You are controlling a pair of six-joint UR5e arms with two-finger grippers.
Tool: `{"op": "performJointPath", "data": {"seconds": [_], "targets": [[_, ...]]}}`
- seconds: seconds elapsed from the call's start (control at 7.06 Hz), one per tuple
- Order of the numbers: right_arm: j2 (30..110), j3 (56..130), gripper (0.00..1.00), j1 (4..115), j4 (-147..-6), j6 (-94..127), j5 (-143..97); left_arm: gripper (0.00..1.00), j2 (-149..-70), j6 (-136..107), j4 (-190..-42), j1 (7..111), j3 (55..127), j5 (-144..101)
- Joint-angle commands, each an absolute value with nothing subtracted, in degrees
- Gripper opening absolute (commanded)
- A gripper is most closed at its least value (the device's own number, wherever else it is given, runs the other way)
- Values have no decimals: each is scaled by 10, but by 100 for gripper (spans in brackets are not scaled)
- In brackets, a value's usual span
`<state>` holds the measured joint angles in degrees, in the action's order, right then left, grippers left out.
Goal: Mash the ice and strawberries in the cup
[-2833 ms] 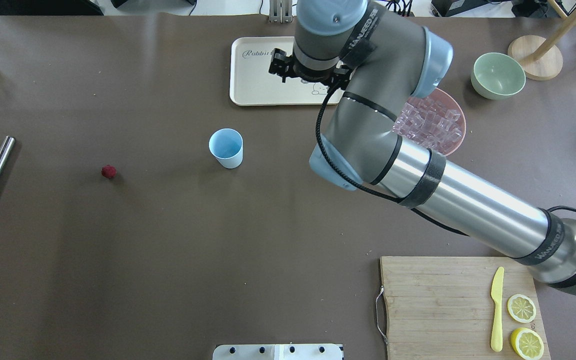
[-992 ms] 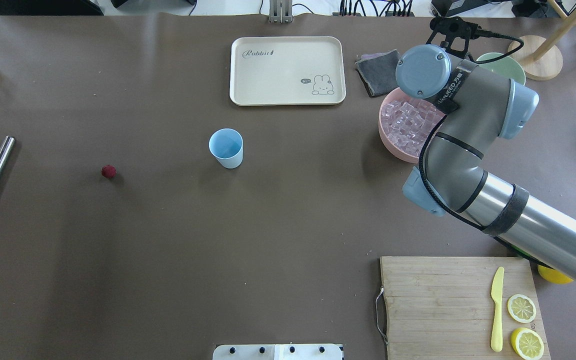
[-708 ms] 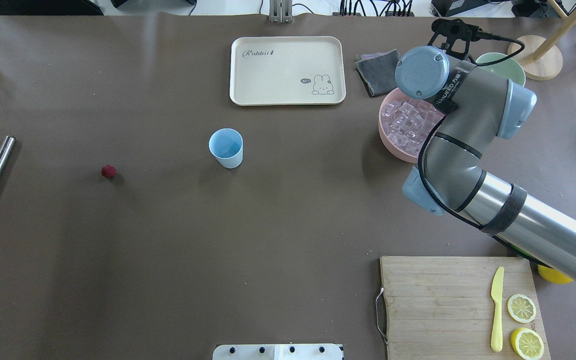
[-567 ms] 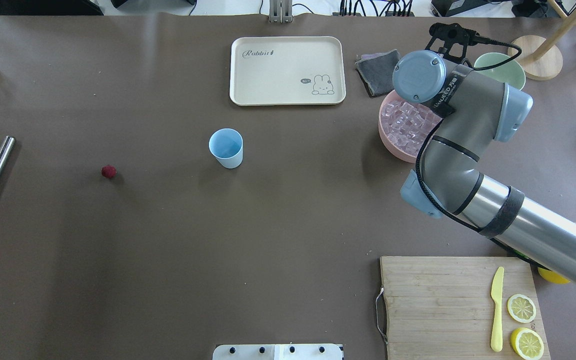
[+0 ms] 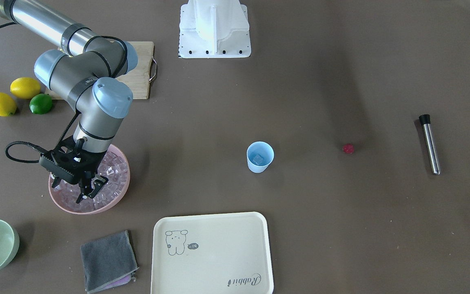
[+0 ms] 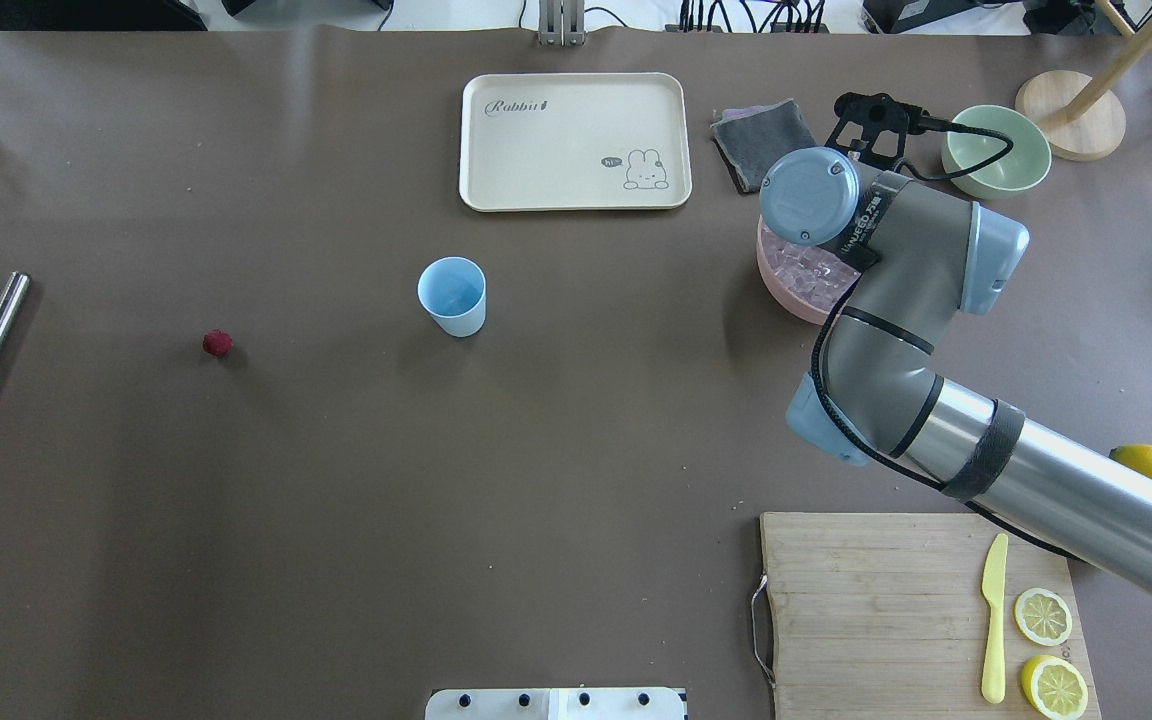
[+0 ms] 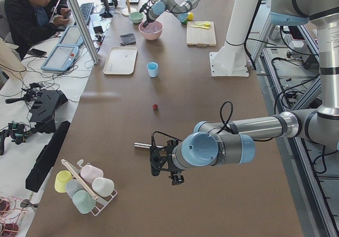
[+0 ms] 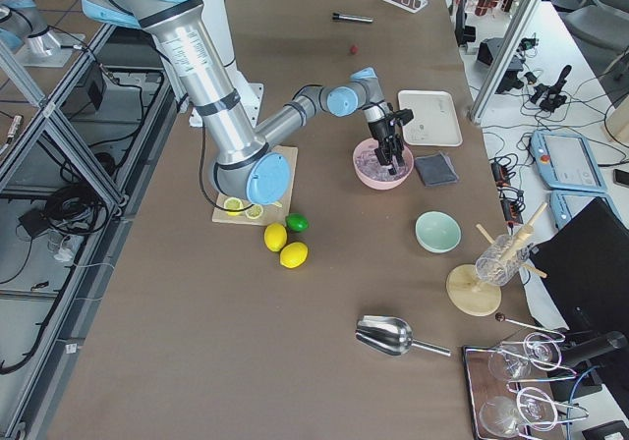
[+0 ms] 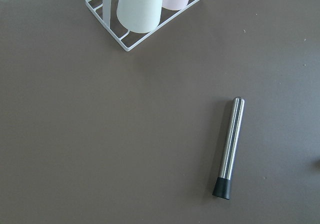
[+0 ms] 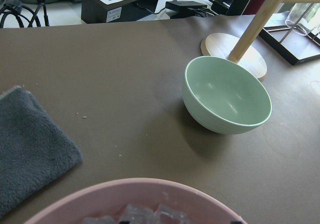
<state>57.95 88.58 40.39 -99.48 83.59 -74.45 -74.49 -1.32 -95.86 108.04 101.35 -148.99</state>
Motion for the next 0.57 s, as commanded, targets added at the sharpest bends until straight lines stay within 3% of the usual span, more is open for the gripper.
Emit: {"op": "performJointPath", "data": {"seconds": [0.0, 0.42], "targets": [[587, 886, 72, 410, -1006, 873, -744, 99, -746, -13, -959, 1080, 1013, -1491], [545, 890, 71, 403, -1134, 961, -744, 99, -773, -14, -958, 1076, 1010, -1491]]}}
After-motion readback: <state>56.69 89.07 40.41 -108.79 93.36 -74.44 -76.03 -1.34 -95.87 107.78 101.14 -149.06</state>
